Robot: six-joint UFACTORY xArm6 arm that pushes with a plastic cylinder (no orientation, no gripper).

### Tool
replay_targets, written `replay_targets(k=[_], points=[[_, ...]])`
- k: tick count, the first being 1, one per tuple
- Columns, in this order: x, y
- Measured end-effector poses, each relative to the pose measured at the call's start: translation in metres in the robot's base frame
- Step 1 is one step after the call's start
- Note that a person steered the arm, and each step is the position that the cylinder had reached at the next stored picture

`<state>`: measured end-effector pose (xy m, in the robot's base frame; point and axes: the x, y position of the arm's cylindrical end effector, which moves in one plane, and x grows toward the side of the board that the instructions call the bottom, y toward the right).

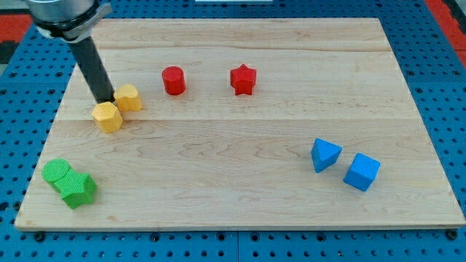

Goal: Push the heart below the red circle

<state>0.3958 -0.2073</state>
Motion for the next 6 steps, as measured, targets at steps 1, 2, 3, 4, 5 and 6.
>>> replay_targets(k=[1,2,3,4,5,6], points=[[-0.011,0.002],[0.015,0.033],[0.021,0.041],[0.038,0.015],[0.051,0.048],[0.051,0.083]])
